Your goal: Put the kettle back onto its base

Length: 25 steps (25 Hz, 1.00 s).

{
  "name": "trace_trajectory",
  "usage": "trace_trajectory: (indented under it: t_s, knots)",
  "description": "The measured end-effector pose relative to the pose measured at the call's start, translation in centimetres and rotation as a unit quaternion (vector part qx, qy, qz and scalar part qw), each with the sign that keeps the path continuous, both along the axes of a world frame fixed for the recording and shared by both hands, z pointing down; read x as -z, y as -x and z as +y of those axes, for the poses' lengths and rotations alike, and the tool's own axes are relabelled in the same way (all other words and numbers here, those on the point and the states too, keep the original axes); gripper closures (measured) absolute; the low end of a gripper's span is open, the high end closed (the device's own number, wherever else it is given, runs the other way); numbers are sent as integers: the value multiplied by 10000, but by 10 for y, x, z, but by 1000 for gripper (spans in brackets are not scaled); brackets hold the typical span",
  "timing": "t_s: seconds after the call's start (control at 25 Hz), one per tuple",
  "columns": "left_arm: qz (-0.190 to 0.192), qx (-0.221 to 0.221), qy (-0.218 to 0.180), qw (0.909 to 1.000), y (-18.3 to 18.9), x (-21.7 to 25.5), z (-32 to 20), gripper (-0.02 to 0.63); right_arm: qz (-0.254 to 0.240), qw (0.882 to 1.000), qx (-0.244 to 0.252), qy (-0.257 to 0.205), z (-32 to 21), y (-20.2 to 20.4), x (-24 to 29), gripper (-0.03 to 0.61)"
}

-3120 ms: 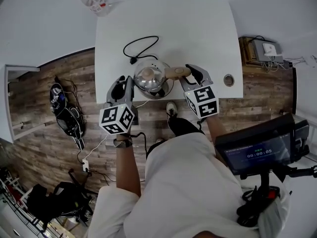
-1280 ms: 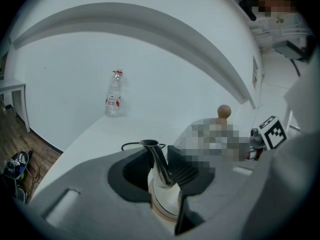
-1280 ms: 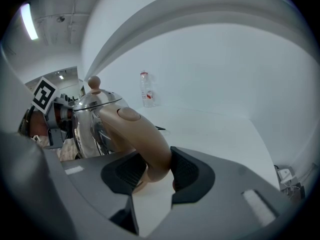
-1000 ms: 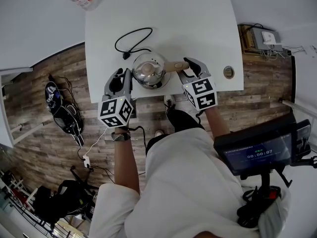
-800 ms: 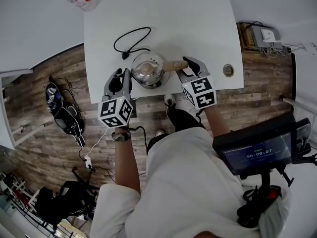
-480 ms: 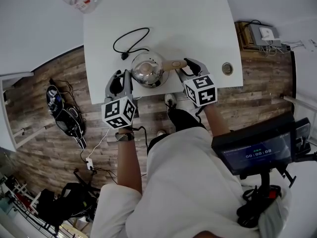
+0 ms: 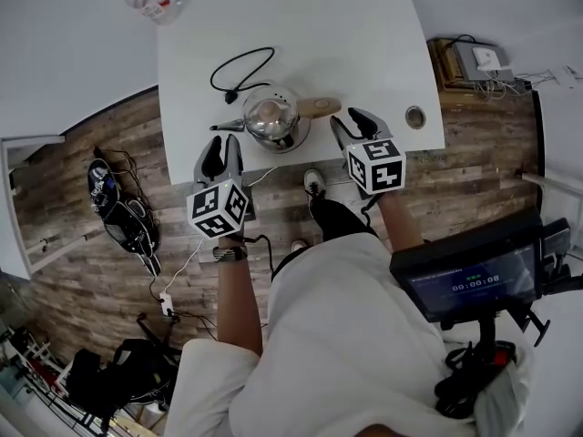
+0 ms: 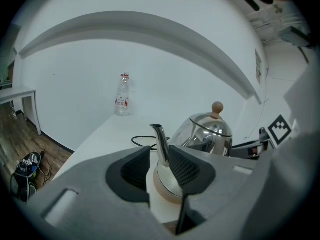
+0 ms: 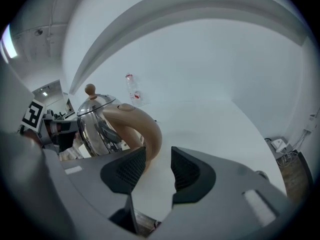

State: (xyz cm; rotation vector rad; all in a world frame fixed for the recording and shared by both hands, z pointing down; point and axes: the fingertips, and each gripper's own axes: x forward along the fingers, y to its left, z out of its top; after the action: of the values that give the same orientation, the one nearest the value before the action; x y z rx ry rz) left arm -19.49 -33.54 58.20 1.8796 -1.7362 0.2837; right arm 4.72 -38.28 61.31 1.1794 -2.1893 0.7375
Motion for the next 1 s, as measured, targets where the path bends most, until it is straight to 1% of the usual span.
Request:
trace_trajectory:
  t_s: [0.12, 0.2, 0.28, 0.36, 0.48, 0.64, 0.84, 1.0]
  knots:
    - [-40, -68, 76, 9999, 2, -5, -5, 488, -6, 9998, -186, -83, -8, -4, 2, 466]
    - [-105, -175, 8, 9998, -1, 3, 5, 506, -87, 9992, -257, -295, 1, -6, 16, 484]
    - [-200, -315, -207, 9991, -10, 26, 36, 526, -141, 9975, -270, -632, 35, -10, 44, 510]
    - [-291, -478, -479, 9973, -21, 53, 69, 532, -107, 9946, -254, -998, 70, -13, 73, 534]
    - [-381, -744, -820, 9931, -31, 78, 94, 554, 5, 9882, -260, -1511, 96, -11, 107, 574]
    - [-505, -951, -1154, 9875, -38, 107, 118, 606, 211, 9756, -159, -2180, 118, -4, 152, 575]
    - [-746, -1102, -1487, 9799, -45, 146, 154, 607, 241, 9592, -119, -2813, 156, 3, 209, 575]
    - [-969, -1279, -1869, 9692, -52, 180, 186, 607, 120, 9494, -160, -3135, 189, 6, 248, 576]
